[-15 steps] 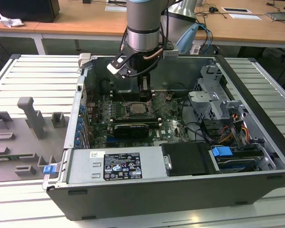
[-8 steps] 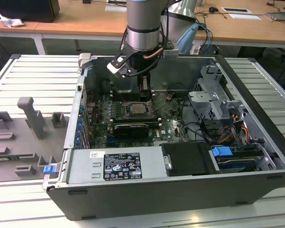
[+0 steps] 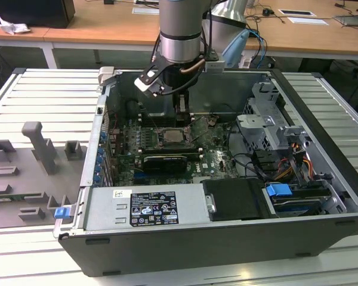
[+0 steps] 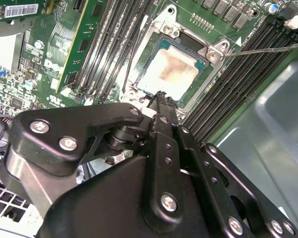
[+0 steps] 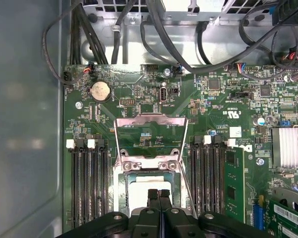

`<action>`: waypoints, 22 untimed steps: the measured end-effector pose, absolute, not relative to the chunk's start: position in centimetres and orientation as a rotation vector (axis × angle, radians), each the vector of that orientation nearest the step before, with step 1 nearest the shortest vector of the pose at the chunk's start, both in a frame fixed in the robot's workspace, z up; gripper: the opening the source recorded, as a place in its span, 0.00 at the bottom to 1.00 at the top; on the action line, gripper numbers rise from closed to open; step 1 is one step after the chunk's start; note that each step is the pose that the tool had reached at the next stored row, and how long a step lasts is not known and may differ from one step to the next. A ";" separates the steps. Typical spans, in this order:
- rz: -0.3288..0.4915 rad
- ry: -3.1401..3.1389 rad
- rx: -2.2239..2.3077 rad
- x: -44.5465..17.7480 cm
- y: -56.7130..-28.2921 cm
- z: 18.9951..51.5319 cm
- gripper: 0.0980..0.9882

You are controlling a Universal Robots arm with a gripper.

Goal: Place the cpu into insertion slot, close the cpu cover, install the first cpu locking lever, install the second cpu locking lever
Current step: 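Close the cpu cover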

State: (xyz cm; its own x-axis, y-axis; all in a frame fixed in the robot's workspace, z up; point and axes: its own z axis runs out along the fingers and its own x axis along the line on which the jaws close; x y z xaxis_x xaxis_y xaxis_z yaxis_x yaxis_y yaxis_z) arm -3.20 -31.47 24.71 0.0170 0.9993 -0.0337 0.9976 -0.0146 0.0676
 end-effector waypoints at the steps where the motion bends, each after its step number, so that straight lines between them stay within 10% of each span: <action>1: 0.036 2.153 2.188 -3.2 -31.5 24.8 0.01; 22: 0.028 2.150 2.184 -3.2 -31.5 26.2 0.01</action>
State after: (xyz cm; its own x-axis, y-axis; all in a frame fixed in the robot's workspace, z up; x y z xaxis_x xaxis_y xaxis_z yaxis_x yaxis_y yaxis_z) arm -3.20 -31.45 26.21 0.0169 0.9990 -0.0409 0.9976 -0.0141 0.0677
